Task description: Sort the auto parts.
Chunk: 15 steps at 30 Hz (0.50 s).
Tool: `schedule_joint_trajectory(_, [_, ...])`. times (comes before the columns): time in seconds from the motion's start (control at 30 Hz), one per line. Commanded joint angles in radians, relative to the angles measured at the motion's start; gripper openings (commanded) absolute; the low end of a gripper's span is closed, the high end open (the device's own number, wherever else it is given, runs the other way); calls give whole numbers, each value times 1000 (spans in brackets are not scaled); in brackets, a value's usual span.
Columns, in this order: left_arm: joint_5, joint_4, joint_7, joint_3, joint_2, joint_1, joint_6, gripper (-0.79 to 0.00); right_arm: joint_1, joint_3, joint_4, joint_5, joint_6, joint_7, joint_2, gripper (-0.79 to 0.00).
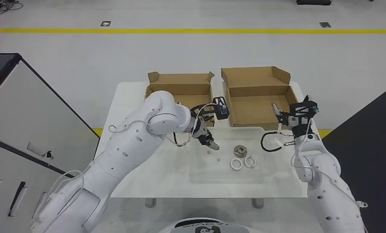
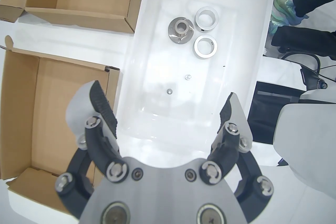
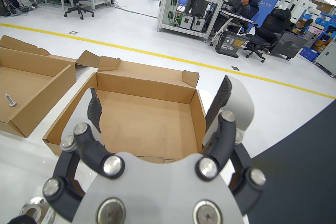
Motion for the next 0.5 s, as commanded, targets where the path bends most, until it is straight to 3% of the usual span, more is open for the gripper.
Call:
schedule_joint_trajectory(0.0, [0, -1, 4, 2, 0, 2, 2, 0, 0, 0, 0, 0, 0, 0, 0, 0])
schedule_joint_trajectory(0.17, [29, -31, -70, 88, -16, -32, 89, 0, 0, 0, 0, 0, 0, 0, 0, 0])
schedule_joint_trajectory(0.47, [34, 2, -170, 266, -82, -160, 256, 0, 0, 0, 0, 0, 0, 0, 0, 0])
